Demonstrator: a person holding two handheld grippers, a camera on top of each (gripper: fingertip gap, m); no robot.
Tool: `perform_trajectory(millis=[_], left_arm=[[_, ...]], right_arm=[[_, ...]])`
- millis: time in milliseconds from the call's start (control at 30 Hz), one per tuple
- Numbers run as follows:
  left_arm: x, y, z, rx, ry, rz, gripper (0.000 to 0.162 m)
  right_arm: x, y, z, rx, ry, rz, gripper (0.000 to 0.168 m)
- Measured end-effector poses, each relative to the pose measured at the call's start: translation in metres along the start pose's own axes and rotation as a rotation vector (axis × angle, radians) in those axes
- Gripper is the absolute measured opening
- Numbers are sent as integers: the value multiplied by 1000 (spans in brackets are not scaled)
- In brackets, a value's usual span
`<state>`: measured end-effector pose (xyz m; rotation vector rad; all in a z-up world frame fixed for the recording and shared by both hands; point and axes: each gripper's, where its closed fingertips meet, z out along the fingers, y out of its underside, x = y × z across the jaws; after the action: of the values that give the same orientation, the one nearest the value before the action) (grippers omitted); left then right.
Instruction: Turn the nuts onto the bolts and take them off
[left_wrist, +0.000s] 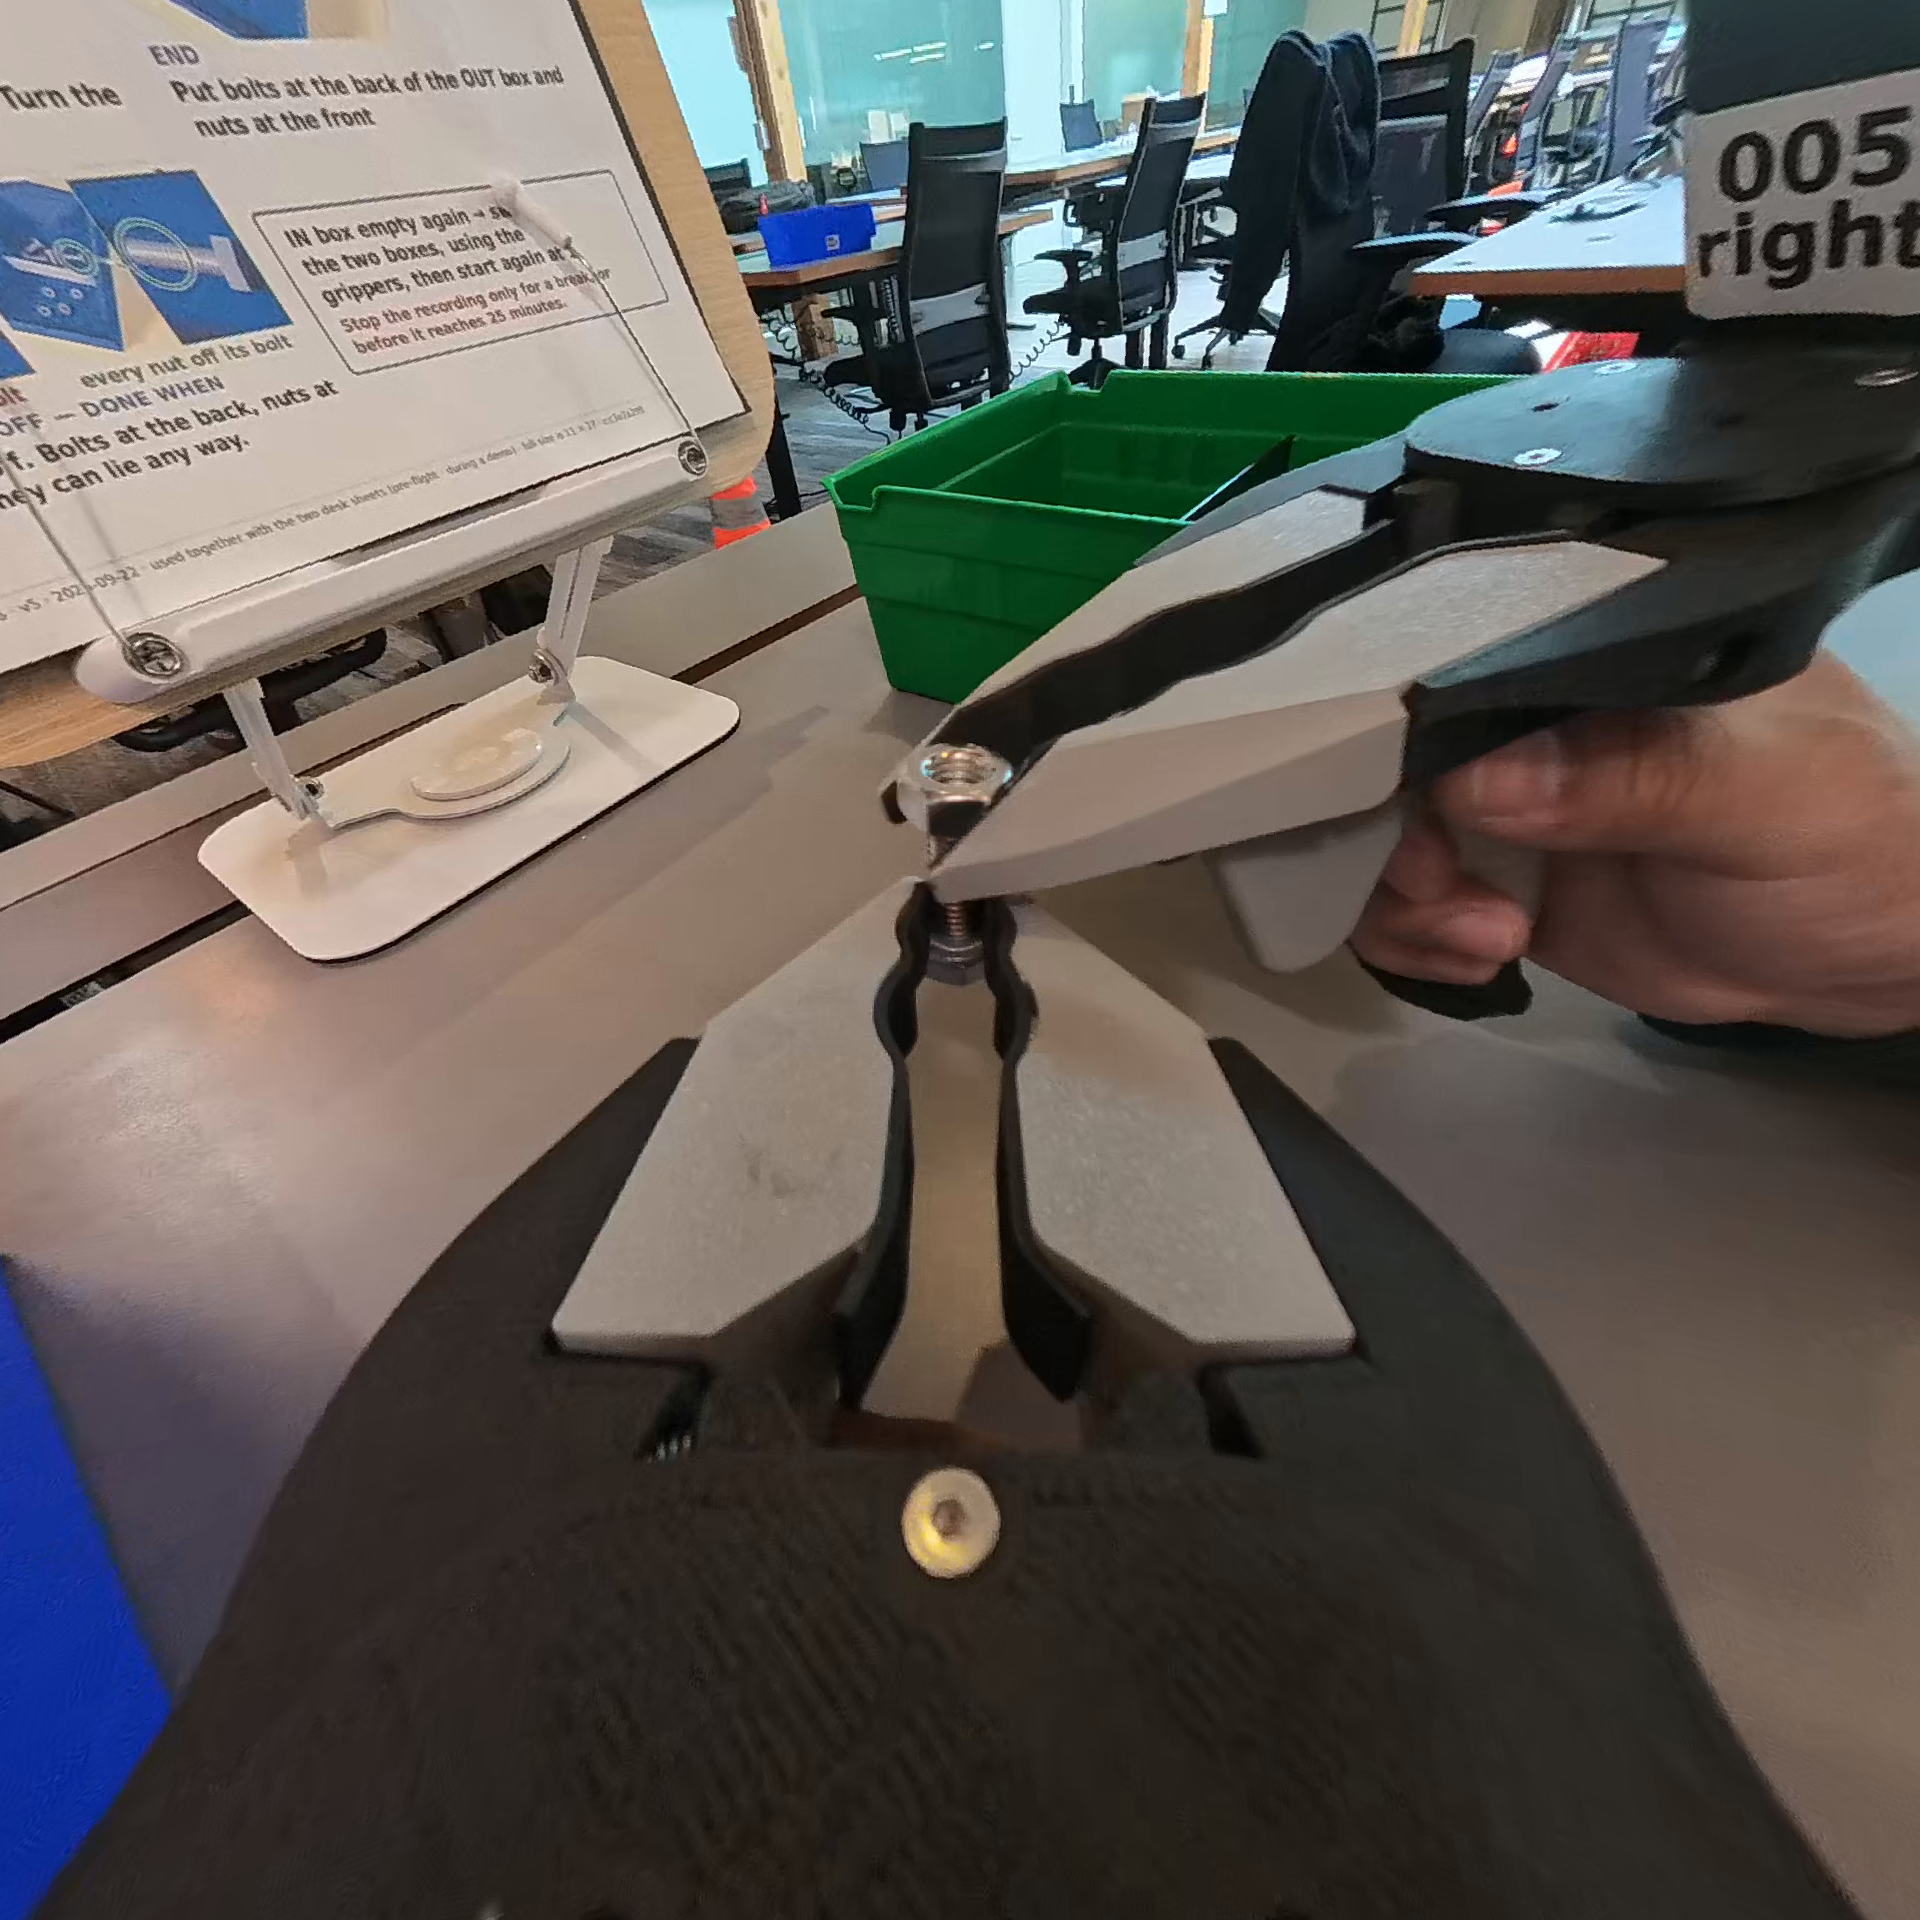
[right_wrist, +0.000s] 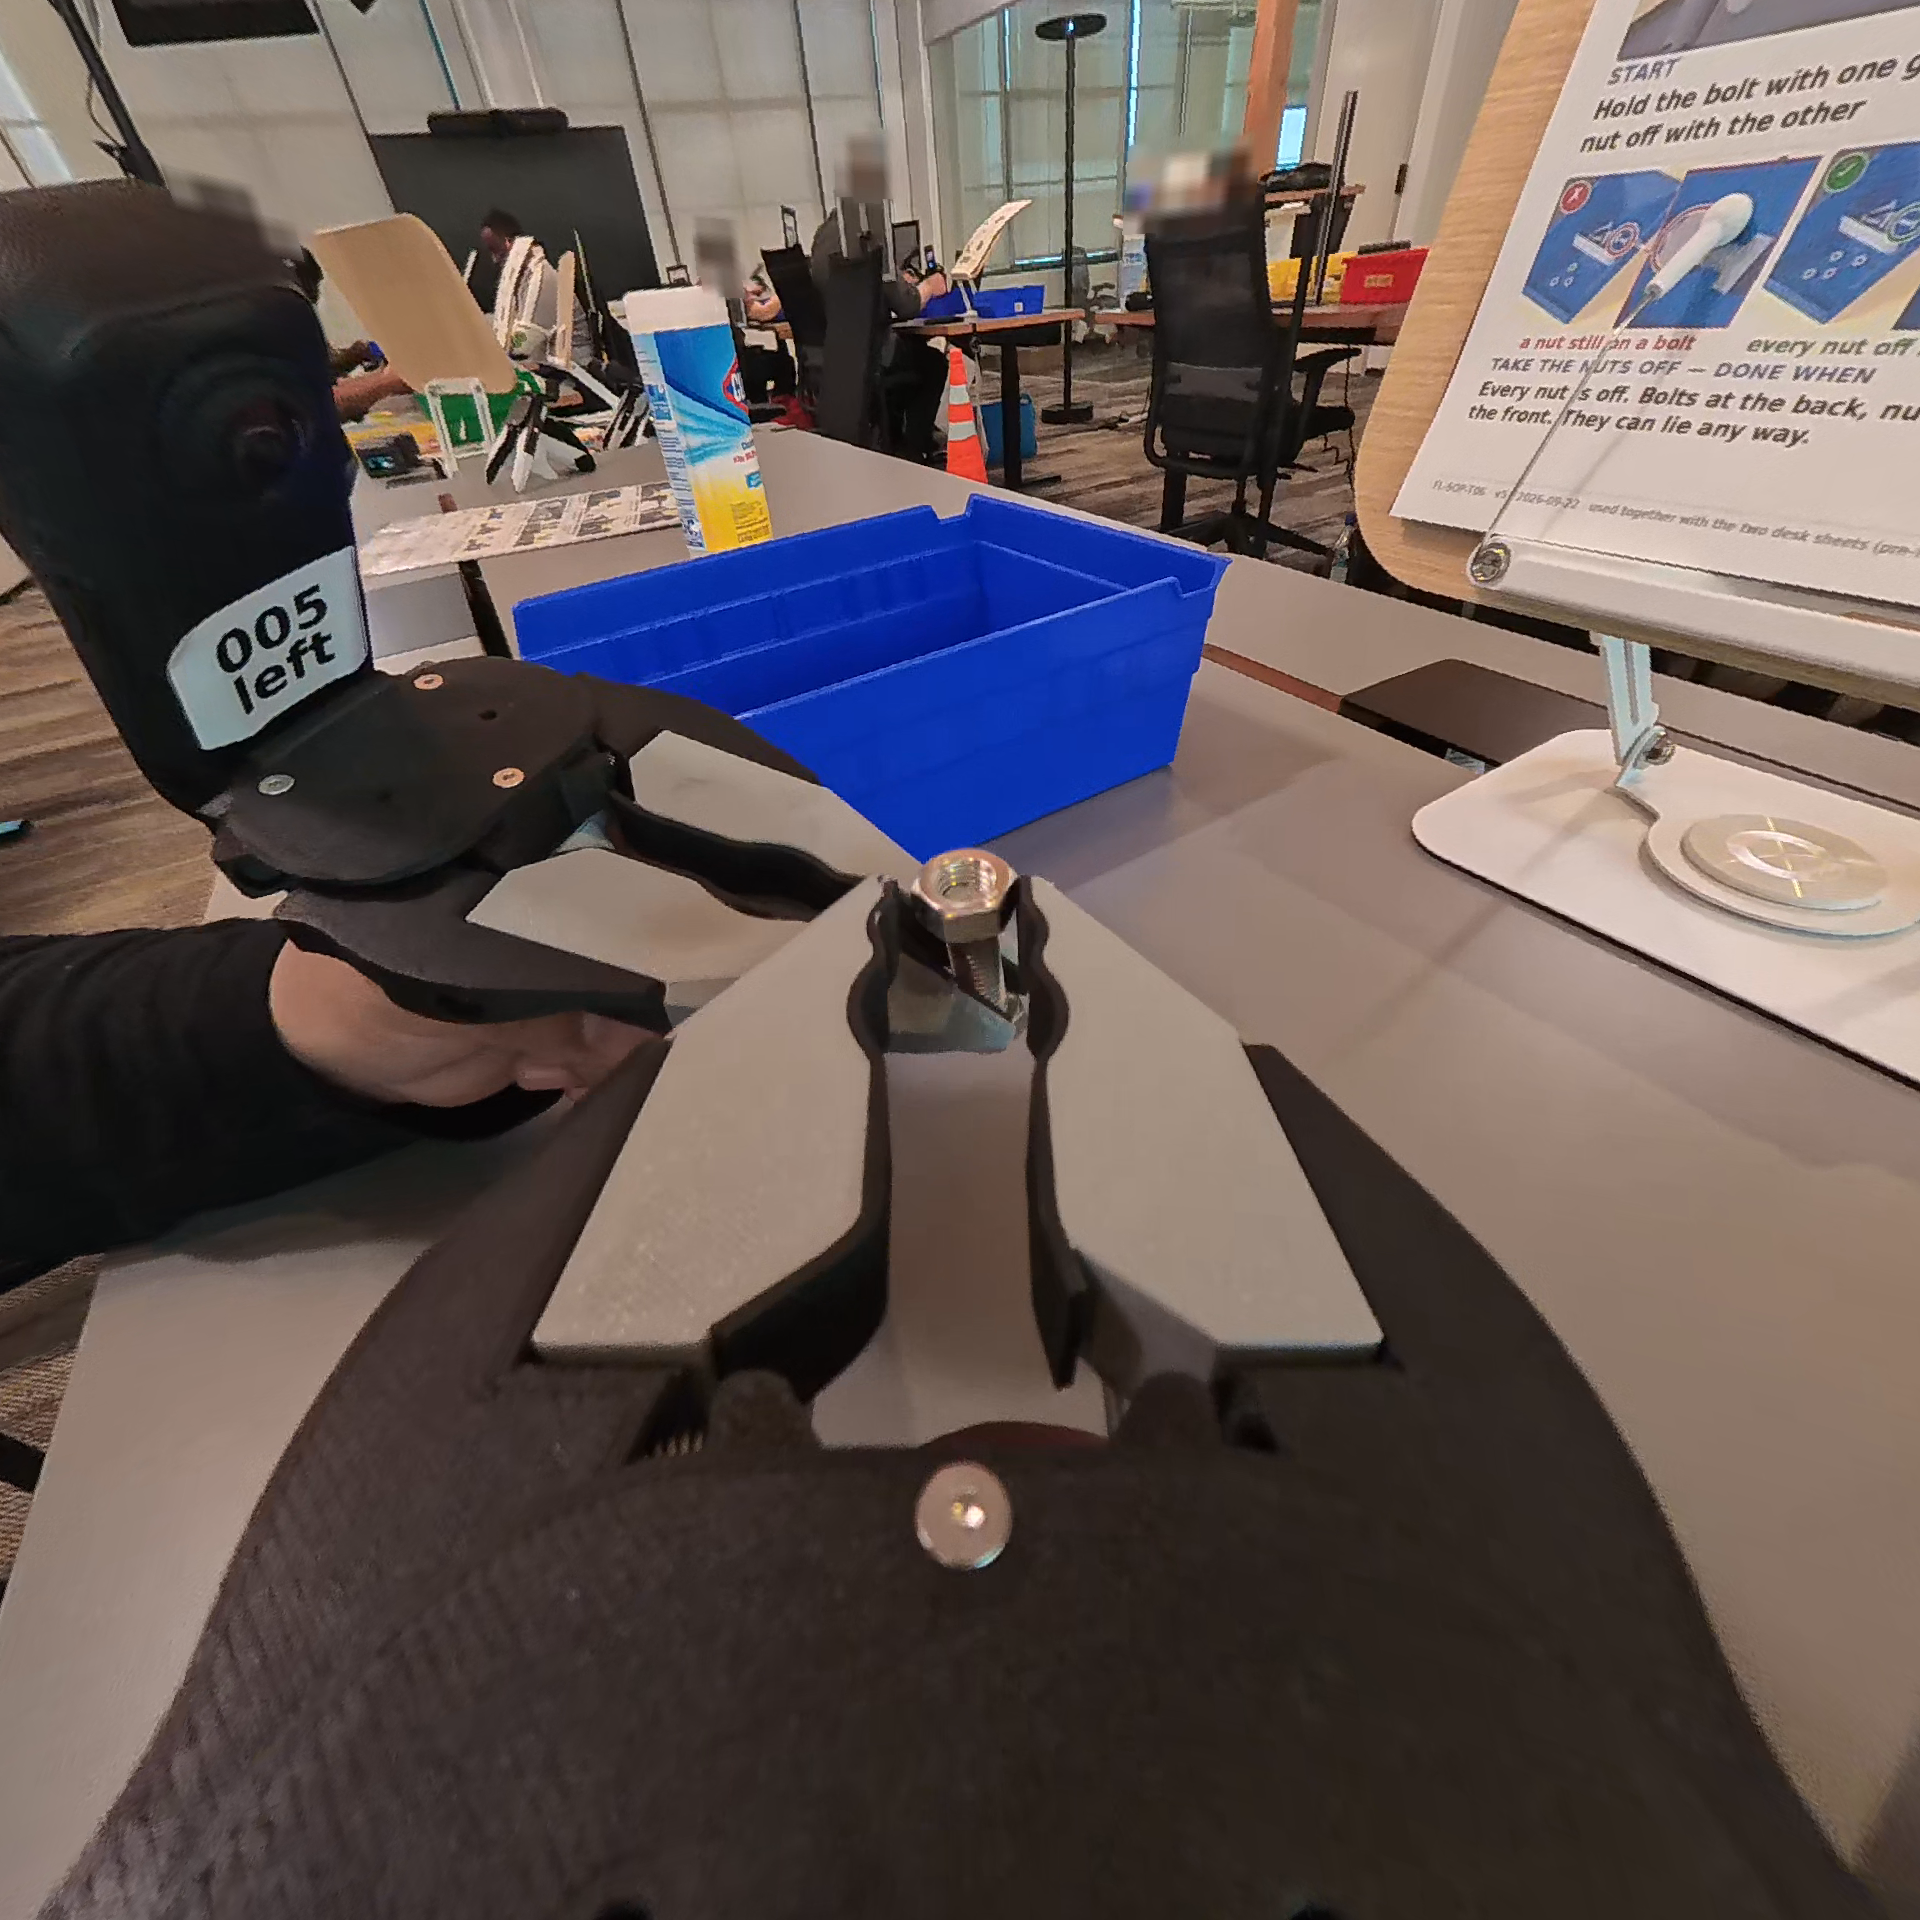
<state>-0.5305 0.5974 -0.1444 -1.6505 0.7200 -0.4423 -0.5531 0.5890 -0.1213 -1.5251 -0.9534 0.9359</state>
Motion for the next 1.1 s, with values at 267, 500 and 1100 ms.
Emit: perform_trajectory(millis=[267,500,1100], left_arm=[[5,-2,0,7,13,-3,6],[17,0,3,-10,42,36,7],[15,3,3,-15,73,-25,7]], right_arm=[[-3,0,2,6,-7,10,21],[-4,1,3,8,-35,43,16],[-1,-1,4,7,-2,30,14]])
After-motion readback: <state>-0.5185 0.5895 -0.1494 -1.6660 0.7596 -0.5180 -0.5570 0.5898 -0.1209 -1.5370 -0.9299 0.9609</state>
